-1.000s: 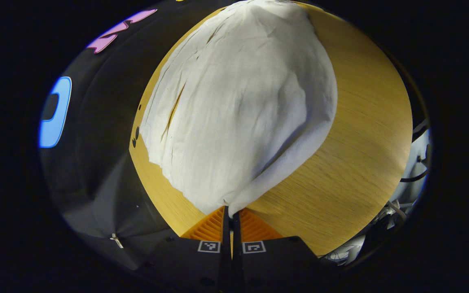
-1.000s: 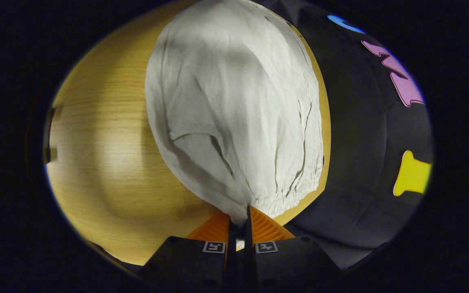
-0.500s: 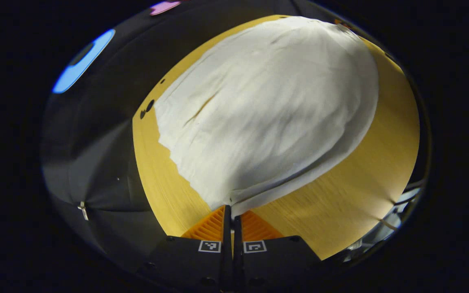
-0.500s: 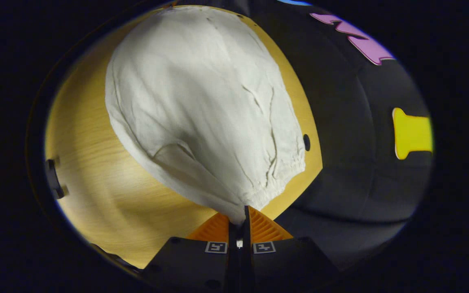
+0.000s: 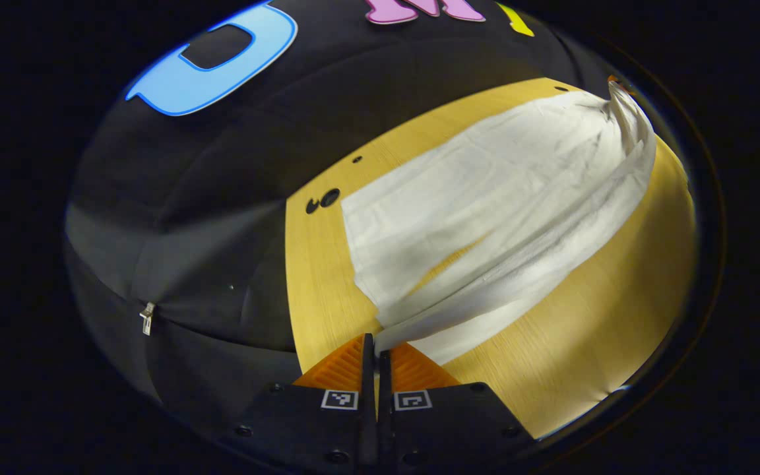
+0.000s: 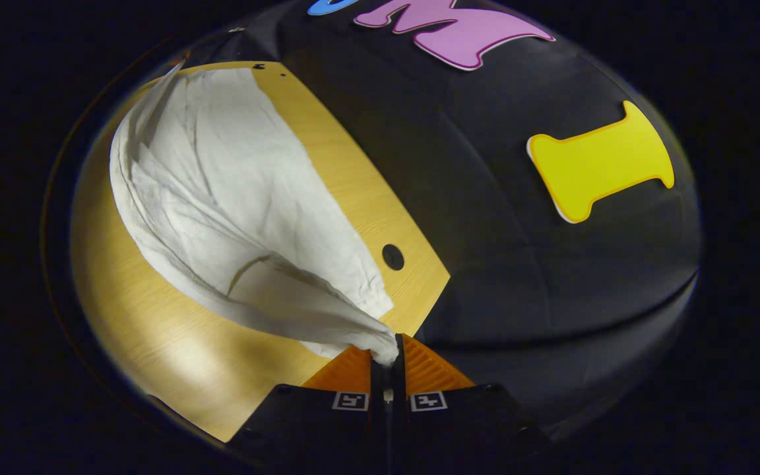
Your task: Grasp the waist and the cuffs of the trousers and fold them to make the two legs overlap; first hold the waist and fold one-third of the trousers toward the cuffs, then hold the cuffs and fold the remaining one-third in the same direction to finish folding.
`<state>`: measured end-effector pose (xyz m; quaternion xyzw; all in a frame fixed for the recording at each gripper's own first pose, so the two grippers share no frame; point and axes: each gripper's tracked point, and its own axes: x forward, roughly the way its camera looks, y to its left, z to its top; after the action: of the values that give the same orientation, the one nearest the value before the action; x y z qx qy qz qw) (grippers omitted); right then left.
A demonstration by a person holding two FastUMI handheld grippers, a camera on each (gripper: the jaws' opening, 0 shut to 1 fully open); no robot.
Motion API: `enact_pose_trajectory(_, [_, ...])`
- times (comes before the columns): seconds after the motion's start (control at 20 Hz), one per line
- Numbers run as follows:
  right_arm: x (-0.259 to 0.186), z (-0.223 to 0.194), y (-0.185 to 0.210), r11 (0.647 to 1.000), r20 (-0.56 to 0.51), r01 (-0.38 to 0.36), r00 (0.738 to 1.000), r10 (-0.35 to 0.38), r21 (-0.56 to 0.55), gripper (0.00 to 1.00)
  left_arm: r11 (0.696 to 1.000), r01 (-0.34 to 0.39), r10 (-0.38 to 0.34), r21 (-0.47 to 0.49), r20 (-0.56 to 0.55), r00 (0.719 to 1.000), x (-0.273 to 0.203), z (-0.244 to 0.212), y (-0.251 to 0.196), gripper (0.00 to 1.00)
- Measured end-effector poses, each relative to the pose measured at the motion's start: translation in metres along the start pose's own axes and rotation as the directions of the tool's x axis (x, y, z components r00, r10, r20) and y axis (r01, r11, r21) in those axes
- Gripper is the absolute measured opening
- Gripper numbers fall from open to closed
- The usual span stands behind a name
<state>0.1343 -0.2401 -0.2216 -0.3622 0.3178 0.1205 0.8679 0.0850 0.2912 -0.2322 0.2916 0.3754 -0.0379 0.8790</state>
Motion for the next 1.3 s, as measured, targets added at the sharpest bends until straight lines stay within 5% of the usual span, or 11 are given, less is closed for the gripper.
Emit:
enact_pose_trajectory(0.3, [0.047,0.019,-0.032,0.983,-0.047,0.078,0.996,-0.071,0.166,0.08,0.996,-0.02,0.022,-0.086,0.027,0.999,0.05,0.064,0.041,0.05])
enact_pose_trajectory(0.65, [0.117,0.014,-0.036,0.927,-0.104,0.14,0.988,-0.111,0.348,0.08,0.998,-0.01,0.013,-0.067,0.052,0.999,0.145,0.115,0.055,0.05])
enact_pose_trajectory(0.85, [0.154,-0.006,-0.016,0.915,-0.157,0.12,0.985,-0.063,0.386,0.1,0.998,-0.009,0.009,-0.06,0.002,1.0,0.188,0.105,0.039,0.05])
enact_pose_trajectory(0.9, [0.156,-0.01,-0.012,0.914,-0.176,0.114,0.983,-0.048,0.389,0.02,0.997,-0.015,0.016,-0.073,0.01,1.0,0.195,0.106,0.037,0.05])
enact_pose_trajectory(1.05, [0.158,-0.014,-0.013,0.873,-0.188,0.117,0.982,-0.03,0.473,0.29,0.994,-0.027,0.031,-0.102,0.04,0.999,0.196,0.113,0.032,0.11])
enact_pose_trajectory(1.15, [0.152,-0.004,-0.015,0.816,-0.151,0.109,0.988,-0.027,0.568,0.38,0.991,-0.028,0.037,-0.128,0.071,0.997,0.188,0.12,0.03,0.42])
enact_pose_trajectory(1.25, [0.141,0.003,-0.015,0.746,-0.123,0.09,0.992,-0.011,0.659,0.92,0.981,-0.043,0.07,-0.191,0.136,0.988,0.167,0.133,0.037,0.72])
enact_pose_trajectory(1.3, [0.139,0.006,-0.016,0.712,-0.113,0.087,0.994,-0.011,0.697,0.95,0.973,-0.06,0.099,-0.223,0.167,0.981,0.157,0.139,0.041,0.74])
